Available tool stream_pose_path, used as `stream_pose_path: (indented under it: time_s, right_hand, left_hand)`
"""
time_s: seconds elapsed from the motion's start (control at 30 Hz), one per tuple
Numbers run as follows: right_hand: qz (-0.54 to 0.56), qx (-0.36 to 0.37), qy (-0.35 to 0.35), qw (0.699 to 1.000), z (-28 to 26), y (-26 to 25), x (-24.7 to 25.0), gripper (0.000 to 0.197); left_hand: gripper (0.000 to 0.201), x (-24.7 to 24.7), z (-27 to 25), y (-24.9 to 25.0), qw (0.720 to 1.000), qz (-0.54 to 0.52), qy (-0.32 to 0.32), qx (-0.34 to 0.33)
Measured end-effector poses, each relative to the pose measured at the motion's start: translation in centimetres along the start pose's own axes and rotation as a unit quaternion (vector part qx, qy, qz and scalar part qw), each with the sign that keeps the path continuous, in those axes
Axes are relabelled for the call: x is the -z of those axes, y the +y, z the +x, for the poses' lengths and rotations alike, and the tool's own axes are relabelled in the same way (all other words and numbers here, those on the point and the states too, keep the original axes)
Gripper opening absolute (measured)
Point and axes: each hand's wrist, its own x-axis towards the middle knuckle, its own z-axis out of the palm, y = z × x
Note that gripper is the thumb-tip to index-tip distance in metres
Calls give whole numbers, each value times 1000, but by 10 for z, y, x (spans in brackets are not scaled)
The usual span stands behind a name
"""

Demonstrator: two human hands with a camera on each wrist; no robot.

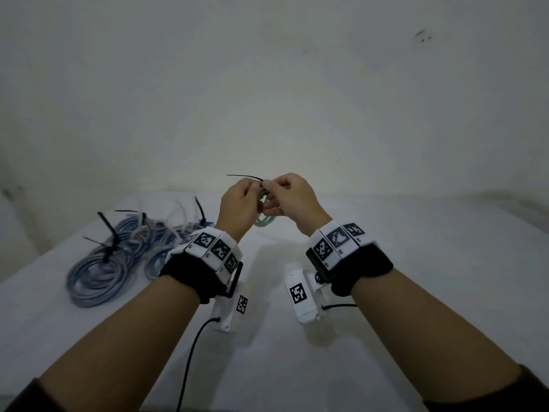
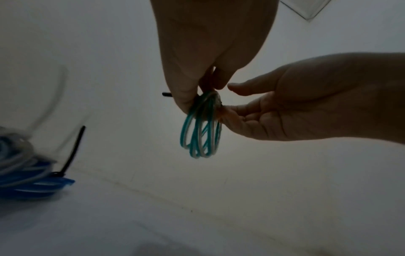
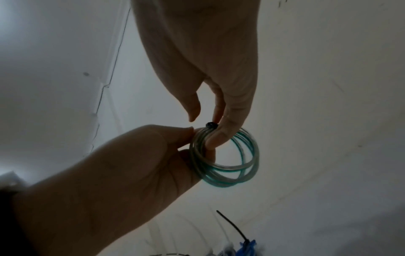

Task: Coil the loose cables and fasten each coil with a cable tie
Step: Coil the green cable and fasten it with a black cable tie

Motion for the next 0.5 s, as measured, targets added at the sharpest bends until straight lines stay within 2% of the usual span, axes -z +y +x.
stream_pose_path:
  time_s: [0.1, 0.2, 0.3, 0.4, 0.47, 0.5]
  right_hand:
    - [14, 1, -21, 1000, -4, -3, -19, 36]
    - [40, -6, -48, 998, -8, -6, -39, 38]
    - [68, -22, -81, 994, -12, -6, -60, 32]
    - [67, -25, -104, 992, -17, -3, -83, 16]
    - [70, -33, -123, 989, -19, 1, -97, 11]
    - [72, -39, -139, 987, -20, 4, -104, 13]
  left_hand:
    - [25, 28, -6, -2, 999, -36, -20, 12]
    - [27, 57, -12, -4, 998, -38, -40, 14]
    - [24, 87, -14, -8, 995, 88, -3, -55]
    - [20, 123, -12, -21, 957, 249, 66, -134]
    - [21, 143, -13, -30, 947, 289, 54, -128]
    - [21, 151, -15, -33, 953, 285, 27, -96]
